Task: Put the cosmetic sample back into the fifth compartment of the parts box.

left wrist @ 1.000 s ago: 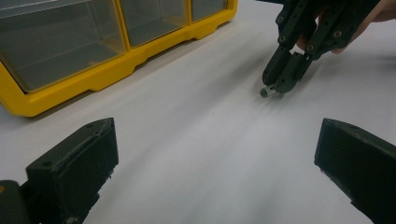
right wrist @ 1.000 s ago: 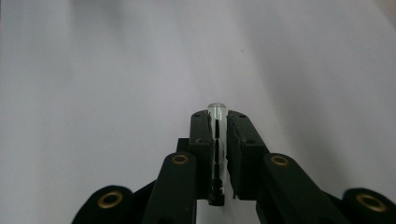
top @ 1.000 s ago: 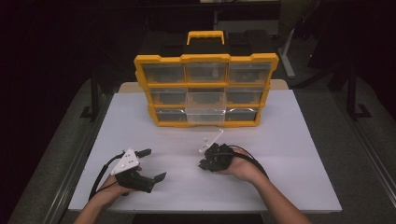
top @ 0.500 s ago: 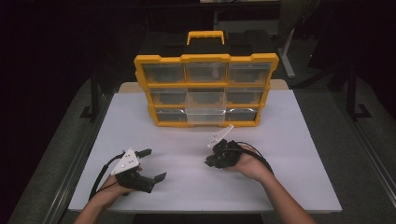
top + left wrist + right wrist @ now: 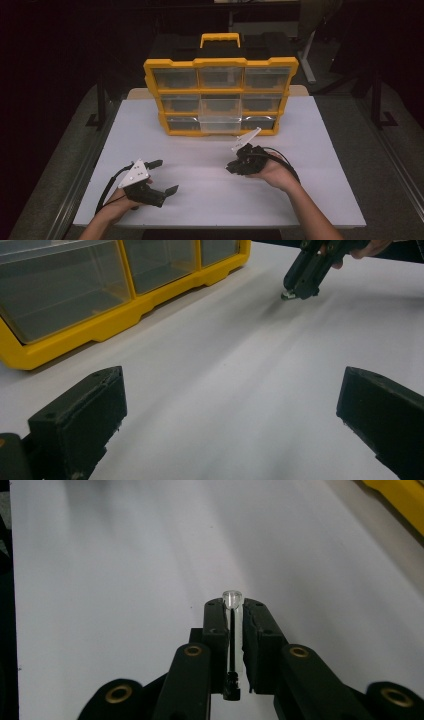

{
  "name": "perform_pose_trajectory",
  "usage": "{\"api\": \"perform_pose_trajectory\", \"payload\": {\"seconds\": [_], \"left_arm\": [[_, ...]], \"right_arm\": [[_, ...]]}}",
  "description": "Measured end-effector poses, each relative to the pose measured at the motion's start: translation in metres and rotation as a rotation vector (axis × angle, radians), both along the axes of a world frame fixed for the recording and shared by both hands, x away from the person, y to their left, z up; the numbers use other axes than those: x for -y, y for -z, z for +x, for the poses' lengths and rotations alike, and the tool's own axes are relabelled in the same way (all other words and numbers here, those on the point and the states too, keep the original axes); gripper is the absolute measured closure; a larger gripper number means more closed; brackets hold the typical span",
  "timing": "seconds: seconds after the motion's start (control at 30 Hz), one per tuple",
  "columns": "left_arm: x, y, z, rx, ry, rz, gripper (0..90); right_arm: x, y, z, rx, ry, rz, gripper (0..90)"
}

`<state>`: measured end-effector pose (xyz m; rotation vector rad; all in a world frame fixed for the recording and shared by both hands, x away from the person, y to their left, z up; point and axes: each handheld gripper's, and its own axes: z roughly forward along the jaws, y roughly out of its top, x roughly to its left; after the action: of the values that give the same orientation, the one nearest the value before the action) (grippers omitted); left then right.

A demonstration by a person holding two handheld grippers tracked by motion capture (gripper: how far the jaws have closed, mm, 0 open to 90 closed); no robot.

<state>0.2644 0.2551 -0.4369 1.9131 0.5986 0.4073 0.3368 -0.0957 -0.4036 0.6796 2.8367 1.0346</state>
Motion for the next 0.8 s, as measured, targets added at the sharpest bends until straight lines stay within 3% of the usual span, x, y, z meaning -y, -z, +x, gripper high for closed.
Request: {"api": "perform_pose_trajectory", "payload": {"seconds": [0.07, 0.23, 0.5, 0.6, 0.8], "left_arm": [[0.0, 0.0, 0.0, -0.005, 0.002, 0.003, 0.0], [0.0, 0.0, -0.001, -0.004, 0.002, 0.014, 0.0], [0.0, 0.0, -0.001, -0.01, -0.002, 0.008, 0.0], [-0.001, -0.001, -0.001, 0.0, -0.01, 0.004, 10.9], [0.0, 0.0, -0.001, -0.015, -0.011, -0.004, 10.3]], "right_arm": [[0.002, -0.002, -0.001, -0.018, 0.013, 0.009, 80.0], [0.011, -0.007, 0.002, 0.002, 0.027, -0.003, 79.9], [0.027, -0.016, 0.005, -0.005, 0.079, 0.007, 79.9], [0.034, -0.021, 0.006, -0.012, 0.103, 0.017, 79.9], [0.044, -0.033, 0.009, -0.001, 0.131, 0.011, 79.8]]}}
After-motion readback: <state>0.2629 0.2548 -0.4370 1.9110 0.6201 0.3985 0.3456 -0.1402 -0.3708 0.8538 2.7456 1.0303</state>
